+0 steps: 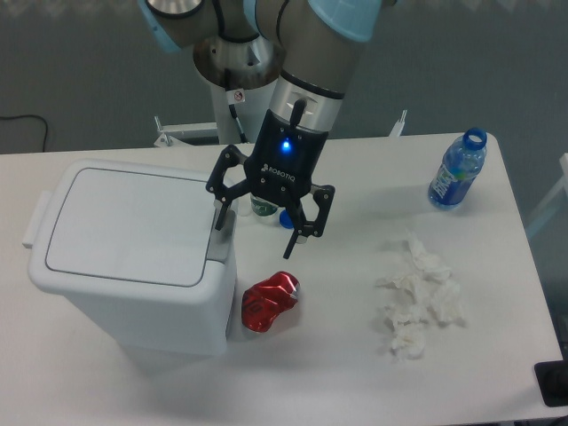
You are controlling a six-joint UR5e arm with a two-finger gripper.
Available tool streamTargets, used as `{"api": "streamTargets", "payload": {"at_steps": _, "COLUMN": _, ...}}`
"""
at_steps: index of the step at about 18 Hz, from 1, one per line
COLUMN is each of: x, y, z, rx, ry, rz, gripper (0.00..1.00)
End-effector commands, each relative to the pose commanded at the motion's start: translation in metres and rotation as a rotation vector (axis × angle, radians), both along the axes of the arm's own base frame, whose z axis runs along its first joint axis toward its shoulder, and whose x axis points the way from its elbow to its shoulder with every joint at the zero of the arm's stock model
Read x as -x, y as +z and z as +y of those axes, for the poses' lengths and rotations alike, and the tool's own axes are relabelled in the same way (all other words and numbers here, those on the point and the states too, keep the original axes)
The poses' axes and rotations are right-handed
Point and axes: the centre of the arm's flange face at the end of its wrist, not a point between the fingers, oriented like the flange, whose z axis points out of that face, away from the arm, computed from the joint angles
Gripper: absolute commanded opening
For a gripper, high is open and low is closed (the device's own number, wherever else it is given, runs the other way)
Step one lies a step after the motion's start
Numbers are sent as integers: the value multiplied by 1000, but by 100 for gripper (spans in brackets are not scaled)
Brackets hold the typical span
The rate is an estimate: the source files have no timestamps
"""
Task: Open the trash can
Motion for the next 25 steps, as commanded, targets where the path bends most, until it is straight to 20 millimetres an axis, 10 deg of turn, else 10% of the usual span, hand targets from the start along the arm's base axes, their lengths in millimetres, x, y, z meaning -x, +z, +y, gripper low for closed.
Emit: {"api": "streamTargets", "payload": {"at_steps": 25, "x": 2, "y": -12, "z": 6, "rx": 9, "ry": -40, "rz": 13, "gripper": 100}}
